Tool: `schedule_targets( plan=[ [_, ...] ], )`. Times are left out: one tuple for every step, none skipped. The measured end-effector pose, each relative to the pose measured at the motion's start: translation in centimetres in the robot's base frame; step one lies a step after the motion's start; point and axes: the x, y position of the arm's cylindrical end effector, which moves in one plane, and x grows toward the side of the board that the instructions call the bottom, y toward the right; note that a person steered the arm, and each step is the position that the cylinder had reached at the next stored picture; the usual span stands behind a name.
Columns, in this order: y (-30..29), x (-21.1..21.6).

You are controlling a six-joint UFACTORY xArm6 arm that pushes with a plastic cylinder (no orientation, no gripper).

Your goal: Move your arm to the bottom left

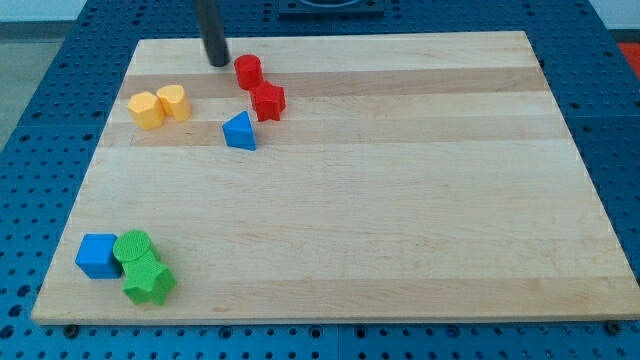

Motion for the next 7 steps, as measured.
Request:
schedule_targets(
  plan=[
    [4.8, 6.1],
    [5.2, 7.8],
    [4.9, 6.5],
    [2.0, 4.5],
    [-0.3, 5.4],
    [-1.9, 7.3],
    [-3.4, 10.1]
  ],
)
